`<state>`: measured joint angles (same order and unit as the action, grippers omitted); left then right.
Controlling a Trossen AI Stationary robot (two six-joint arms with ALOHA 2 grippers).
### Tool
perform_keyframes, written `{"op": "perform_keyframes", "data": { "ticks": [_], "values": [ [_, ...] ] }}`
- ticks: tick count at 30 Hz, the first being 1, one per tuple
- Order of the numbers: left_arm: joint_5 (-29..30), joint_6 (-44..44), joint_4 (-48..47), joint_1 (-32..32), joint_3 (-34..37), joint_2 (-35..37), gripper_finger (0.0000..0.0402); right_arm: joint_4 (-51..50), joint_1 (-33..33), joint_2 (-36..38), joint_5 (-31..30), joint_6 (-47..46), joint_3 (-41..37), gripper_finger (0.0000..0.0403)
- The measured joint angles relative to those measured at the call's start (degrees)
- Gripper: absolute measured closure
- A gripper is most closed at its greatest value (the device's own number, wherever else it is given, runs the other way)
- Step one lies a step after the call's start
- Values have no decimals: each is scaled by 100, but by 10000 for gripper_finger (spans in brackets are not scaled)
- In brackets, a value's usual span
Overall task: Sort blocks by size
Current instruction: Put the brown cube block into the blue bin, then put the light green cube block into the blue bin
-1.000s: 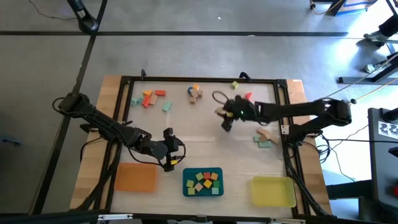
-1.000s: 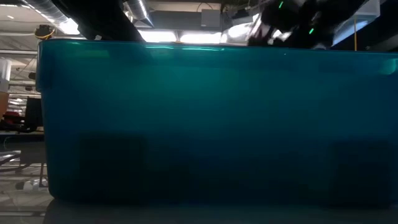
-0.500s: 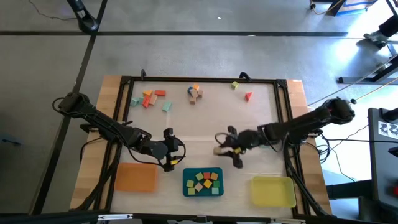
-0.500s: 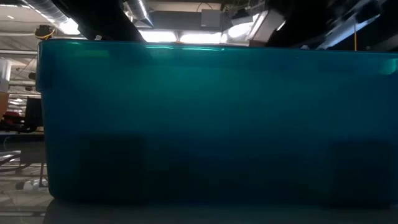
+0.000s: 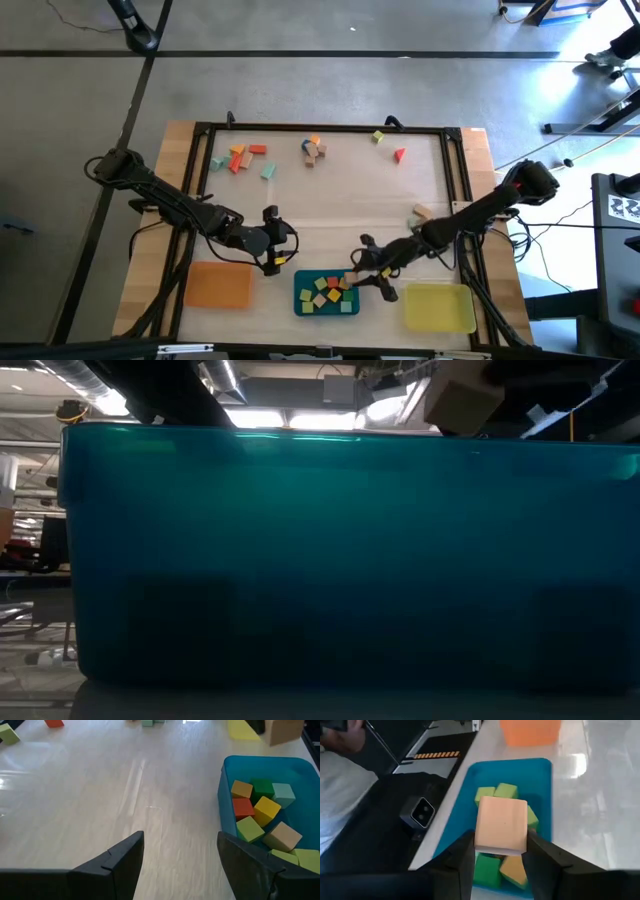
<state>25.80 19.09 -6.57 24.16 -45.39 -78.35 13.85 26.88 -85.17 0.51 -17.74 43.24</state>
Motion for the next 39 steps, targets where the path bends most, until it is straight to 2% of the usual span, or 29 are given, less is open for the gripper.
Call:
{"op": "perform_keyframes", "data": {
  "ticks": [7,14,24,28,32,39],
  "values": [
    [0,0,-3,0,0,0,164,439,89,-422,-77,-345,0,243],
    [-1,2,-12,0,0,0,164,860,89,-514,-110,-569,0,235],
    [0,2,-11,0,0,0,164,840,-23,-441,-93,-621,0,139],
    [0,0,-10,0,0,0,164,670,-361,-136,-108,-602,0,118],
    [0,2,-13,0,0,0,164,77,-851,248,-199,-600,0,118],
    [-1,0,-20,0,0,0,164,-1267,-1947,808,-1325,-578,0,136]
  ]
}}
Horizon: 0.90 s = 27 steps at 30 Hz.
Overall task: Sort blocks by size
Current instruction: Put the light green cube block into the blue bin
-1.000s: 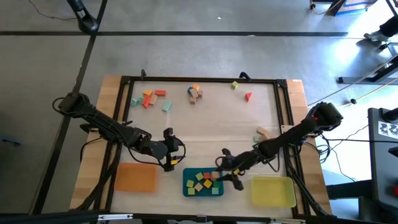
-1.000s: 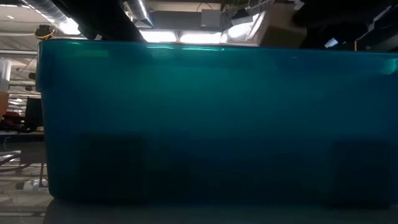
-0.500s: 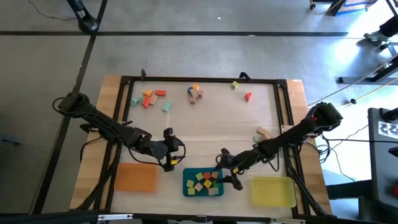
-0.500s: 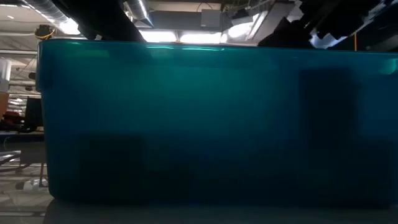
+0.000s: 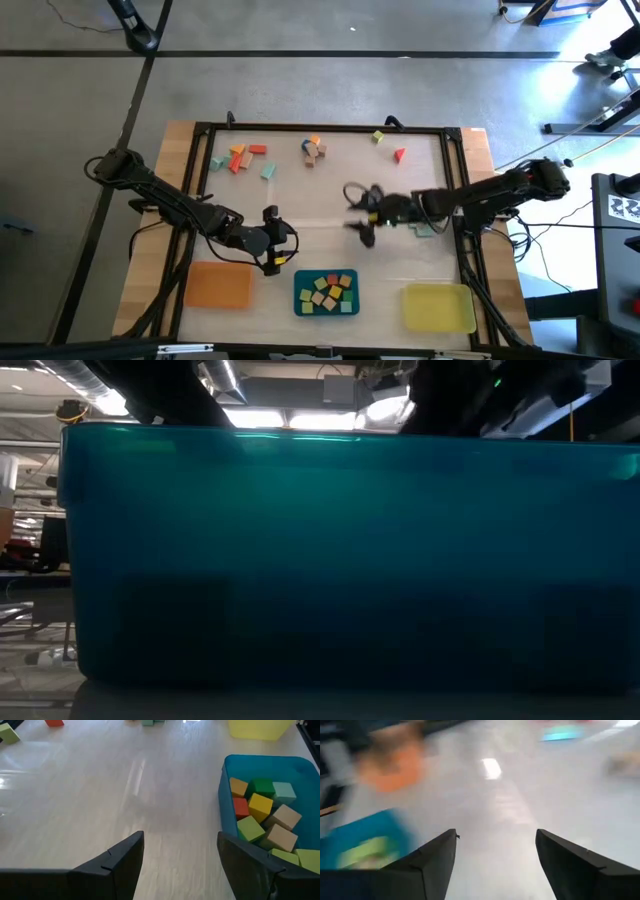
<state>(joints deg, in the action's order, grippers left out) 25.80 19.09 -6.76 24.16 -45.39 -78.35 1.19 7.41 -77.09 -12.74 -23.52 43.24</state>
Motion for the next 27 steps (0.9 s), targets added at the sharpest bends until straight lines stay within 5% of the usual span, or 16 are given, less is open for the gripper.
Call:
{"op": "perform_keyframes", "data": {
  "ticks": [9,27],
  "values": [
    [1,0,-4,0,0,0,164,-850,-1474,28,-1958,381,0,146],
    [1,-4,-2,0,0,0,164,19,-3669,-1143,-1636,127,-2,146]
  ]
}}
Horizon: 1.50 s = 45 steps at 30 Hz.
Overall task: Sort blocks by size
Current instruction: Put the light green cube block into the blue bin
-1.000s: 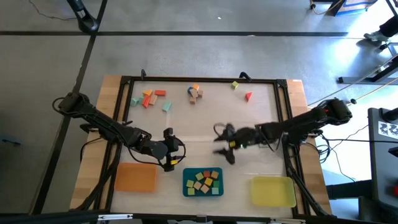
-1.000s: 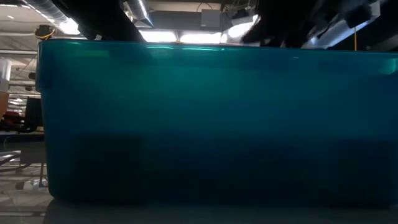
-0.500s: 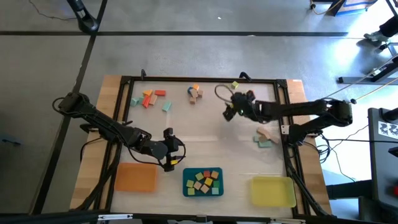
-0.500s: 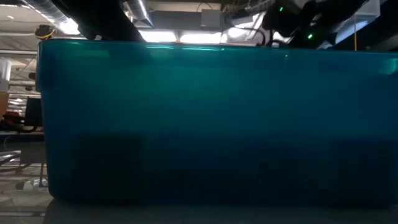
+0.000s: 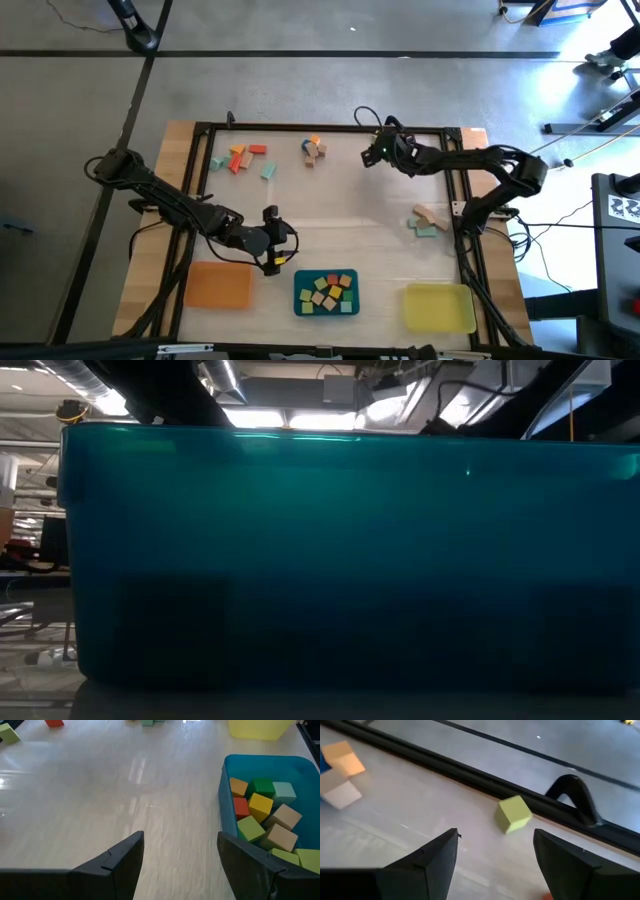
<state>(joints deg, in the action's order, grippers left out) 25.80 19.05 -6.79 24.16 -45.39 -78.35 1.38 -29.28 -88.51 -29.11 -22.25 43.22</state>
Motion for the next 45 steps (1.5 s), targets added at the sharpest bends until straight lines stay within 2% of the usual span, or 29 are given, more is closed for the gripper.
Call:
{"op": "perform_keyframes", "data": {
  "ticks": [5,10,21,34,45],
  "values": [
    [0,-4,-1,0,0,0,164,633,-253,-329,422,-9,0,146],
    [0,-29,0,0,0,0,164,866,-542,-560,510,-43,0,146],
    [0,-107,0,-68,0,0,164,1574,-1074,-896,1219,153,2,146],
    [0,-101,8,-72,0,0,164,1673,-1134,-1119,1588,735,2,146],
    [1,-83,13,-72,0,0,164,1299,-1130,-1102,1666,646,17,146]
  ]
}}
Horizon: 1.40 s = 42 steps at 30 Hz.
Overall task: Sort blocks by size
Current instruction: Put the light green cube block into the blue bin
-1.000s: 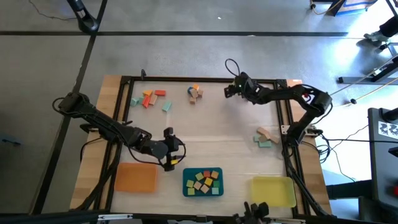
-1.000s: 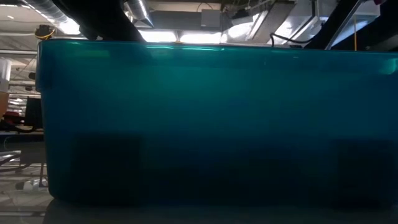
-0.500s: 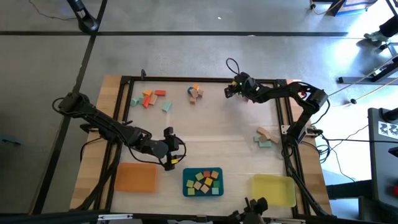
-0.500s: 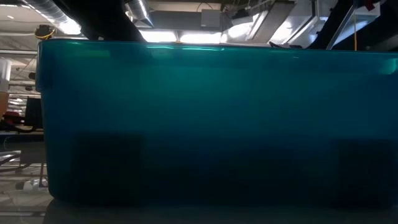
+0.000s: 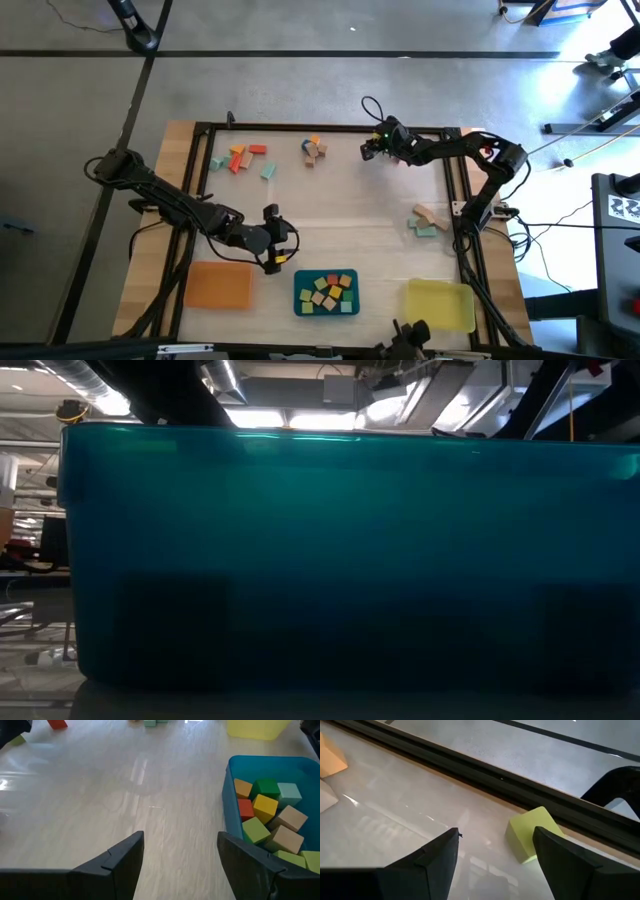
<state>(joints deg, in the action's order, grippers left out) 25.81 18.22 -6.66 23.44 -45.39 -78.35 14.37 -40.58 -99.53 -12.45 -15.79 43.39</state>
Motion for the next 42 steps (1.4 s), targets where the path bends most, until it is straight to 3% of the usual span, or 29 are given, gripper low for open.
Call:
{"op": "perform_keyframes", "data": {
  "ticks": [12,22,28,38,42],
  "values": [
    [2,87,-44,2,0,0,164,-743,528,273,220,-15,2,146],
    [2,90,-42,2,0,0,164,-2284,1658,1028,397,-81,-26,146],
    [1,90,-39,2,0,0,164,-2596,2243,1417,296,-75,-30,146],
    [2,88,-37,2,0,-2,164,-2884,2288,1980,-570,579,-24,146],
    [2,90,-37,2,0,-2,164,-2991,2174,1813,-463,658,-21,146]
  ]
}}
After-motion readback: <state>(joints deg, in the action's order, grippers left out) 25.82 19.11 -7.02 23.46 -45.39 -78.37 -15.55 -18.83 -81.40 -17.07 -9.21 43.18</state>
